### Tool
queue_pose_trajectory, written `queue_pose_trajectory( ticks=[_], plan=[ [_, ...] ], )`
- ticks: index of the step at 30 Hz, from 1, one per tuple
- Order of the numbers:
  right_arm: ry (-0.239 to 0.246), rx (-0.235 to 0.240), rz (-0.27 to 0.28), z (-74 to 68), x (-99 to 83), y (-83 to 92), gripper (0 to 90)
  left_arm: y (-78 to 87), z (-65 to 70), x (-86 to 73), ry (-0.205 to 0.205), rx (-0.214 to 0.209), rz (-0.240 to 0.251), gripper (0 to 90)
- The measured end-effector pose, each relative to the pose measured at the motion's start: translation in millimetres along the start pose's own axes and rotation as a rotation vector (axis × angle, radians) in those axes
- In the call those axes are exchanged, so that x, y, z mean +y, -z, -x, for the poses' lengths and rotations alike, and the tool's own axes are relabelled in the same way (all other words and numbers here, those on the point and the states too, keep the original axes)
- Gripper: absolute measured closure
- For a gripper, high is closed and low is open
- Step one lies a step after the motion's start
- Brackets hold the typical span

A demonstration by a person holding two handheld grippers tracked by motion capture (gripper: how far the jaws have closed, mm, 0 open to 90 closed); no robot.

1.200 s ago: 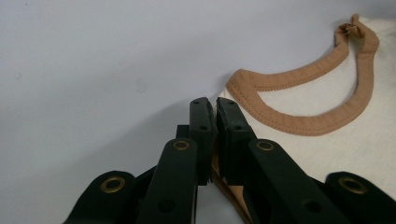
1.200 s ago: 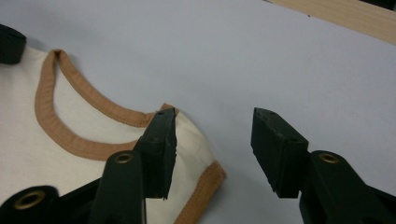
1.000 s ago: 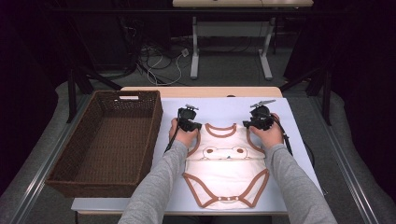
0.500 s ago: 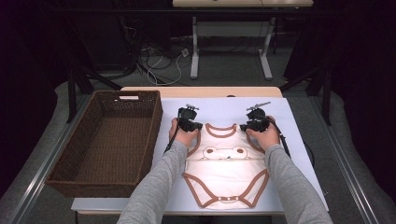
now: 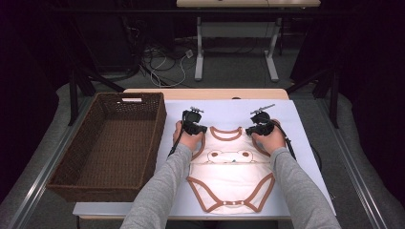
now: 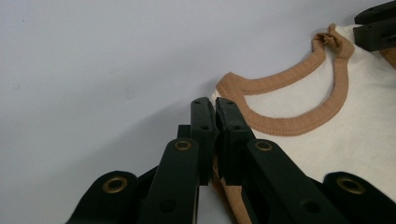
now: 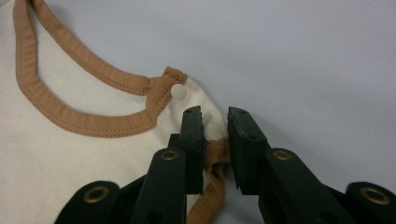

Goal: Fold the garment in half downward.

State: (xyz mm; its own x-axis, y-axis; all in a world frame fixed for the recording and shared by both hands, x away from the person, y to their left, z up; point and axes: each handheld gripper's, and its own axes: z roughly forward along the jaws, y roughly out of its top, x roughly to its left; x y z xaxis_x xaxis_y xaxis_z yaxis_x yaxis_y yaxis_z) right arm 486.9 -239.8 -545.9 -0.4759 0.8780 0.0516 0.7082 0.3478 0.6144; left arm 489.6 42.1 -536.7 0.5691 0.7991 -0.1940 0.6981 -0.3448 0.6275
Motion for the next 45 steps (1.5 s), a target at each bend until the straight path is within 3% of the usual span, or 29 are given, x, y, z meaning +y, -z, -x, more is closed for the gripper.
queue_pose_trajectory(
  ticks=[7,11,19,35,45],
  plan=[
    [0.035,-0.025,0.002,-2.6,0.4,3.7,77.7,2.4,-0.5,0.6,0.004,-0.004,0.011,86.0],
    [0.048,-0.035,0.053,-2.7,1.3,8.2,77.8,5.2,-0.6,1.4,0.003,0.001,0.024,86.0],
    [0.080,-0.059,0.103,-3.5,4.6,20.4,77.8,13.3,-1.0,3.3,0.016,-0.011,0.059,86.0],
    [0.104,-0.021,0.209,-10.9,4.5,58.2,77.9,41.5,7.9,6.6,-0.017,-0.029,0.129,86.1],
    [0.112,-0.001,0.233,-21.3,2.6,77.9,78.0,56.1,18.0,5.4,-0.045,-0.031,0.147,86.0]
  ],
)
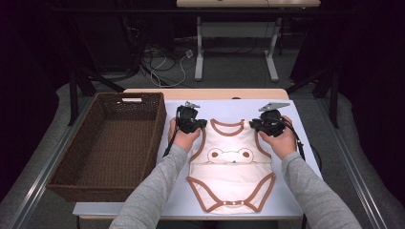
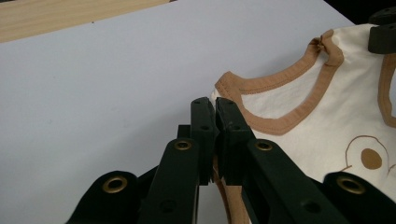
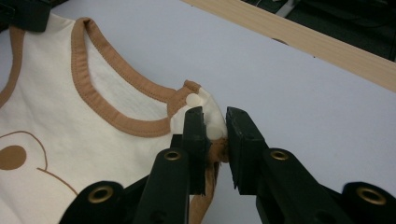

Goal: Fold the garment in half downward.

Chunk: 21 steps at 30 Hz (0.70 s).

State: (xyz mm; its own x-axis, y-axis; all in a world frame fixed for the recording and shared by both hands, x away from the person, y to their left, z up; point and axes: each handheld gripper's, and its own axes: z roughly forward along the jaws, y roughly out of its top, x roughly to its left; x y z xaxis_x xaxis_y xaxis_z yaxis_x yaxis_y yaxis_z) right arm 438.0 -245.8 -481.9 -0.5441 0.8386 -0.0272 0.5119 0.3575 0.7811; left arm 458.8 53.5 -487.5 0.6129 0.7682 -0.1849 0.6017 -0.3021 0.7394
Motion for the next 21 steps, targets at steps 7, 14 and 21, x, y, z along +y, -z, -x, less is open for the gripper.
queue_pose_trajectory(
  ticks=[7,14,21],
  plan=[
    [-0.020,0.005,0.014,-6.5,0.6,8.5,78.0,10.9,10.0,0.3,-0.011,0.009,0.020,86.0],
    [-0.034,0.012,0.026,-10.3,-3.4,17.5,78.0,22.4,18.9,-0.8,-0.029,-0.001,0.045,86.0],
    [-0.038,0.020,0.050,-14.5,-6.8,30.9,78.0,35.4,29.8,-5.7,-0.064,-0.010,0.068,86.0]
  ],
)
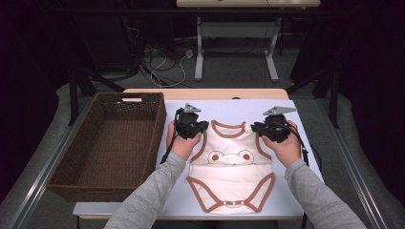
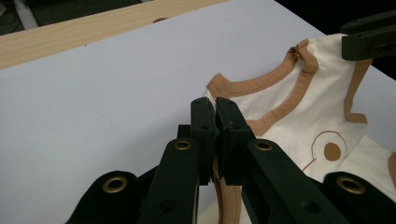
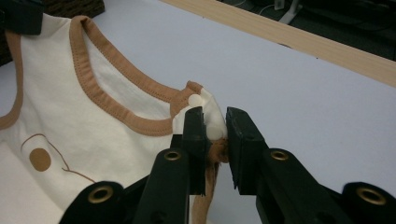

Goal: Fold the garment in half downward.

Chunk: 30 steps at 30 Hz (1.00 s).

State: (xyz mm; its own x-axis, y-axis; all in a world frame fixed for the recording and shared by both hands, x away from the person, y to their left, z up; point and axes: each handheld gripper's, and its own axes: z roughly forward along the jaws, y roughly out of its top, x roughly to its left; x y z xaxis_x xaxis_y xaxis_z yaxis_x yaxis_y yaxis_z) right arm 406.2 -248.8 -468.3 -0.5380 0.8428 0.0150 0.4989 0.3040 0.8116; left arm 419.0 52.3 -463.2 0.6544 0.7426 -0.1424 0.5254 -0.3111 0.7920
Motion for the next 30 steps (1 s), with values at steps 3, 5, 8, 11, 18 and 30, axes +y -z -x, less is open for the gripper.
queue_pose_trajectory(
  ticks=[3,5,8,11,18,30],
  plan=[
    [-0.006,0.009,0.015,-3.0,-1.5,7.0,78.0,5.1,5.1,-1.3,-0.010,0.000,0.011,86.0],
    [0.000,0.010,0.023,-4.7,-2.5,11.0,78.0,9.6,7.7,-2.1,-0.025,0.000,0.017,86.0],
    [0.013,0.011,0.045,-7.4,-4.9,18.3,78.0,16.0,11.1,-4.5,-0.036,-0.009,0.027,86.0],
    [0.011,0.021,0.055,-8.0,-8.2,26.0,78.0,23.4,13.9,-8.6,-0.055,-0.014,0.029,86.0],
    [0.010,0.039,0.065,-12.7,-20.7,38.9,78.0,34.5,20.0,-21.1,-0.060,-0.049,0.050,86.0],
    [0.023,0.074,0.091,-24.6,-42.2,62.1,78.0,52.0,31.5,-44.2,-0.071,-0.105,0.070,86.0]
  ],
)
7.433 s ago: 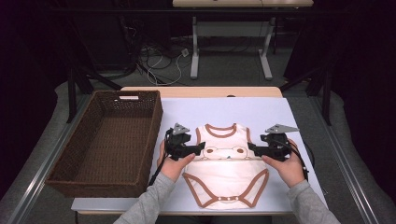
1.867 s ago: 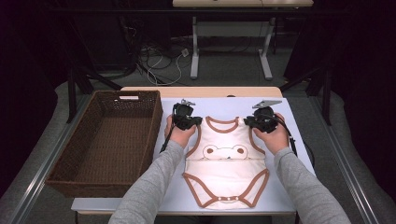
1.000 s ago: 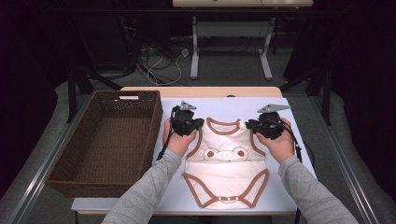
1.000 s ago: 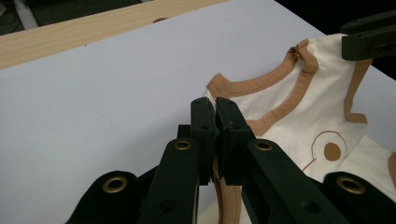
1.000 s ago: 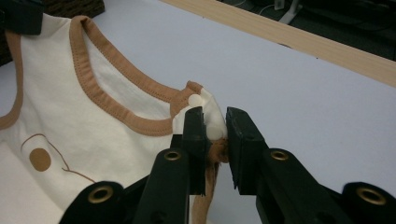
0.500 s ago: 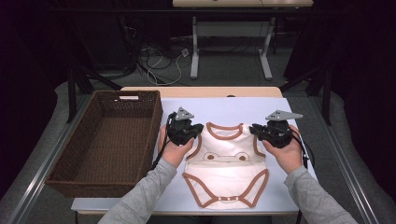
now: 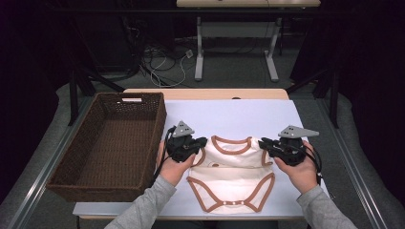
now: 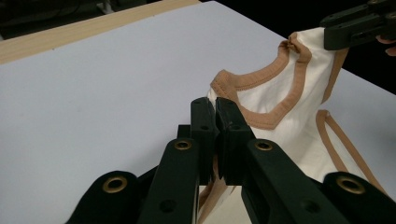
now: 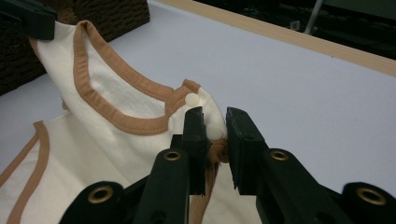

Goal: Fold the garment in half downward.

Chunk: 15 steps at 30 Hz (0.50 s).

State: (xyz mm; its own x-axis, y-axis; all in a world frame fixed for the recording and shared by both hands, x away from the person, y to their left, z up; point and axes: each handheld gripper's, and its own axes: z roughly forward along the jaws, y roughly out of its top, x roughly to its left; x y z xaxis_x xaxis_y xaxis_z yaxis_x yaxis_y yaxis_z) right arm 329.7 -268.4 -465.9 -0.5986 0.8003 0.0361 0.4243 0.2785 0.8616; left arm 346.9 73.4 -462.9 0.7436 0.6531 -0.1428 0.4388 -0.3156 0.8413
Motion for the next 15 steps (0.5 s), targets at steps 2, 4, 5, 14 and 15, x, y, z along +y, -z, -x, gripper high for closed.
queue_pose_trajectory(
  ticks=[2,4,5,14,15],
  plan=[
    [-0.002,0.001,0.003,-2.9,-2.9,2.7,78.0,1.9,2.9,-3.2,0.001,-0.005,0.006,86.0],
    [0.000,0.002,0.001,-5.9,-6.0,5.4,78.0,3.4,5.8,-5.8,-0.007,-0.010,0.007,86.0],
    [-0.002,0.005,0.005,-7.4,-7.7,6.4,78.0,4.4,7.1,-7.3,-0.008,-0.014,0.007,86.0],
    [-0.007,0.025,0.005,-17.4,-24.1,17.9,78.0,10.5,18.9,-22.3,-0.025,-0.040,-0.003,86.0],
    [-0.011,0.026,0.009,-18.9,-26.4,18.6,78.0,11.2,19.8,-24.2,-0.026,-0.044,-0.005,86.0]
  ],
)
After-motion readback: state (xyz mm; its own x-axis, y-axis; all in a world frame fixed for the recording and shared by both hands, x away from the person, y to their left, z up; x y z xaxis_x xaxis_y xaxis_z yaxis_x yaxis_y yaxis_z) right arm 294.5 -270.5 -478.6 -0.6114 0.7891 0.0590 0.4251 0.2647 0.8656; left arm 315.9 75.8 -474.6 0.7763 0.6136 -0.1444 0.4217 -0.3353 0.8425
